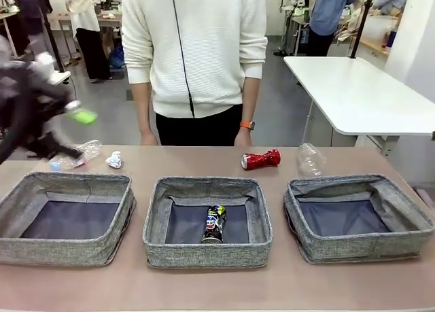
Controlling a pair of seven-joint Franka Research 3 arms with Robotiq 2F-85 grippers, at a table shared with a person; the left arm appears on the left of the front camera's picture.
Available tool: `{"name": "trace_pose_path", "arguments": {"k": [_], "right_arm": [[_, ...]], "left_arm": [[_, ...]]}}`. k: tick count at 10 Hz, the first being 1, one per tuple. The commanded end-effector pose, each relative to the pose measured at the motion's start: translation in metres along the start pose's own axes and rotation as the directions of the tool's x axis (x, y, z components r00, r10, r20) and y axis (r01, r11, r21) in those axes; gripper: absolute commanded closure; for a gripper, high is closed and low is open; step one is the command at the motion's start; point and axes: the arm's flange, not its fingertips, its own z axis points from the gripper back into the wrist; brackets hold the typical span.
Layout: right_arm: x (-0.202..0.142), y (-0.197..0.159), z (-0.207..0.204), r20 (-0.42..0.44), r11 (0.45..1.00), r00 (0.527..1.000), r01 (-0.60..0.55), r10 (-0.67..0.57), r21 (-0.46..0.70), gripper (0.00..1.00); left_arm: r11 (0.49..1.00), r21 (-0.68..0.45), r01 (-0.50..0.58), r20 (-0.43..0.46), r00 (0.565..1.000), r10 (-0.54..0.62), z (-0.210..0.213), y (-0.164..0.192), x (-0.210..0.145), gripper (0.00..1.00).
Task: Sort the waste into the appropriate baskets.
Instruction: Place the picked waste into the Fabric basket indicated by the person.
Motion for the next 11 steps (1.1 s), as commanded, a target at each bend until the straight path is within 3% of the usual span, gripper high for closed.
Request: {"name": "trace_pose_path", "arguments": {"k": [1,4,5,6,11], "right_arm": [[0.002,0.001,-0.002,0.017,0.999,0.999,-0.027,0.027,0.024,0.0],[0.002,0.001,-0.002,0.017,0.999,0.999,-0.027,0.027,0.024,0.0],[0.002,0.001,-0.002,0.017,0.999,0.999,-0.027,0.027,0.024,0.0],[0.002,0.001,-0.002,0.017,0.999,0.999,-0.027,0.027,0.024,0.0],[0.002,0.001,-0.002,0.017,0.999,0.999,-0.027,0.027,0.024,0.0]], "left_arm": [[0.986,-0.069,-0.152,0.025,0.988,0.154,0.041,0.06,-0.012,0.0],[0.969,-0.179,-0.168,0.178,0.963,0.2,0.099,0.112,-0.067,0.0],[0.988,-0.067,-0.14,0.219,0.964,0.151,0.104,0.12,-0.076,0.0],[0.965,-0.161,-0.206,0.137,0.964,0.228,0.099,0.11,-0.05,0.0],[0.965,-0.161,-0.206,0.137,0.964,0.228,0.099,0.11,-0.05,0.0]]}}
